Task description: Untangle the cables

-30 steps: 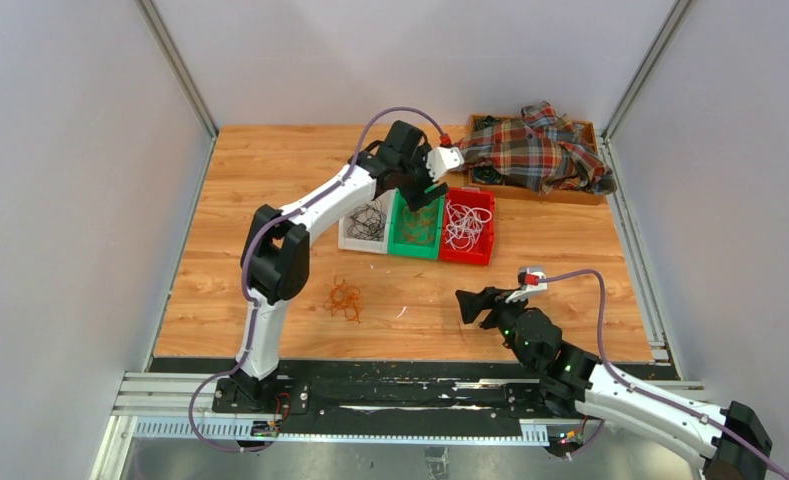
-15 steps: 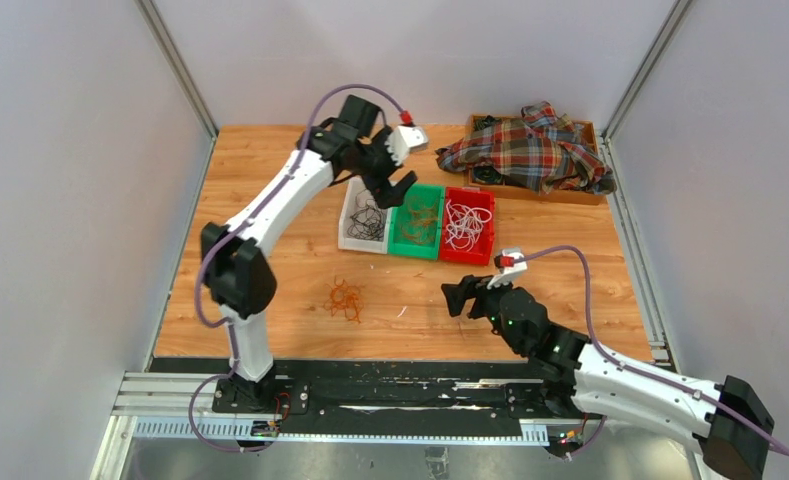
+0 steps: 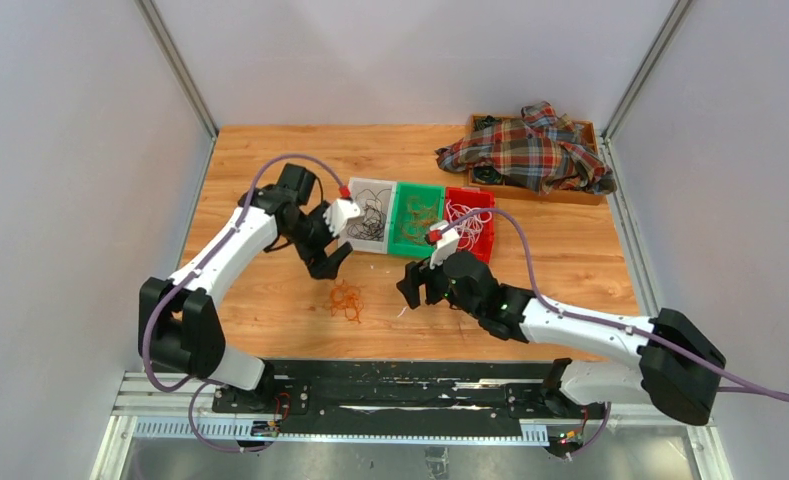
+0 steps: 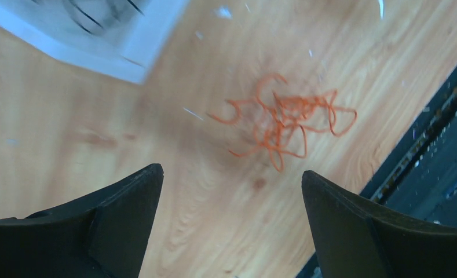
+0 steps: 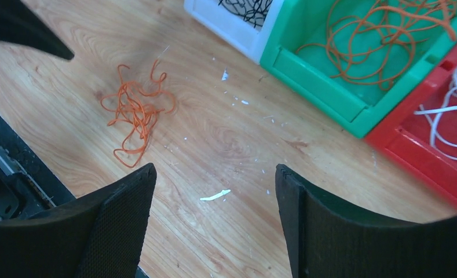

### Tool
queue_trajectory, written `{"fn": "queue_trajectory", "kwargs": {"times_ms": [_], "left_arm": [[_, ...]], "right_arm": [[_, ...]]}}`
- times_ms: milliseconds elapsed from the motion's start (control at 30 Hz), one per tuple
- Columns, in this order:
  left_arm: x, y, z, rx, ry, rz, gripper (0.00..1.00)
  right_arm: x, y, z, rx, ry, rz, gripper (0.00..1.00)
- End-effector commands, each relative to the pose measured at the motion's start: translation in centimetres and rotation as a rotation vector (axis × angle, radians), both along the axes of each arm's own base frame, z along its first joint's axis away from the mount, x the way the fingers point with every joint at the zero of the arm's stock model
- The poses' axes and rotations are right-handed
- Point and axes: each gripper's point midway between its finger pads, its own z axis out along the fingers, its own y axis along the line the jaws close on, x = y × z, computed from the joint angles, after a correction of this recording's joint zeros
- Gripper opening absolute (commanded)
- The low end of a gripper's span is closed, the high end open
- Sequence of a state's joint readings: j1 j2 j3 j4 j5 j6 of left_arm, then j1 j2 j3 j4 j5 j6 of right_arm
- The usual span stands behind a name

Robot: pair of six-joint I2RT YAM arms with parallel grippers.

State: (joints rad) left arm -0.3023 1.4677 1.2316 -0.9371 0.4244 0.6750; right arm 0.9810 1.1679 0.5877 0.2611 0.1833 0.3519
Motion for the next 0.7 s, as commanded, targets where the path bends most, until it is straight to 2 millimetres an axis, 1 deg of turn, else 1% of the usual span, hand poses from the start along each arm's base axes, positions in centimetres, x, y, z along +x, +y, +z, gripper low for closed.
{"fn": "queue_trajectory", "kwargs": {"times_ms": [0, 33, 133, 233, 400, 467, 500, 533, 600, 667], "left_arm": [[-2.1, 0.7, -2.8, -0.007, -0.008, -0.043, 0.92], [-2.3, 0.7, -3.5, -0.008, -0.015, -0.059, 0.90], [-1.6, 0.4, -4.5, -0.023, -0.029, -0.046, 0.85], [-1.4, -0.3, -5.8, -0.041, 0.012, -0.045, 0.78], [-1.4, -0.9, -8.3, -0.007, 0.018, -0.062, 0.66], [-1.8, -1.5, -8.7, -0.017, 0.028, -0.078, 0.58], [-2.0, -1.8, -8.9, -0.020, 0.033, -0.086, 0.52], [-2.2, -2.0, -9.1, -0.020, 0.034, -0.094, 0.49], [-2.6, -2.3, -9.4, -0.014, 0.037, -0.110, 0.43], [-2.8, -2.4, -9.5, -0.013, 0.041, -0.111, 0.34]], "right_arm": [[-0.4, 1.8, 0.0, 0.052, 0.043, 0.038, 0.74], [-0.6, 1.8, -0.2, 0.066, 0.054, 0.033, 0.74], [-1.1, 1.1, -0.6, 0.088, 0.077, 0.012, 0.73], [-1.7, -0.6, -1.1, 0.088, 0.089, -0.027, 0.72], [-2.2, -2.9, -1.0, 0.115, 0.084, -0.088, 0.72], [-2.3, -3.3, -0.9, 0.121, 0.084, -0.101, 0.72], [-2.3, -3.4, -0.9, 0.121, 0.085, -0.104, 0.72], [-2.3, -3.4, -1.0, 0.119, 0.086, -0.107, 0.72], [-2.3, -3.4, -1.2, 0.116, 0.090, -0.111, 0.72], [-2.2, -3.2, -1.2, 0.114, 0.093, -0.108, 0.71]]}}
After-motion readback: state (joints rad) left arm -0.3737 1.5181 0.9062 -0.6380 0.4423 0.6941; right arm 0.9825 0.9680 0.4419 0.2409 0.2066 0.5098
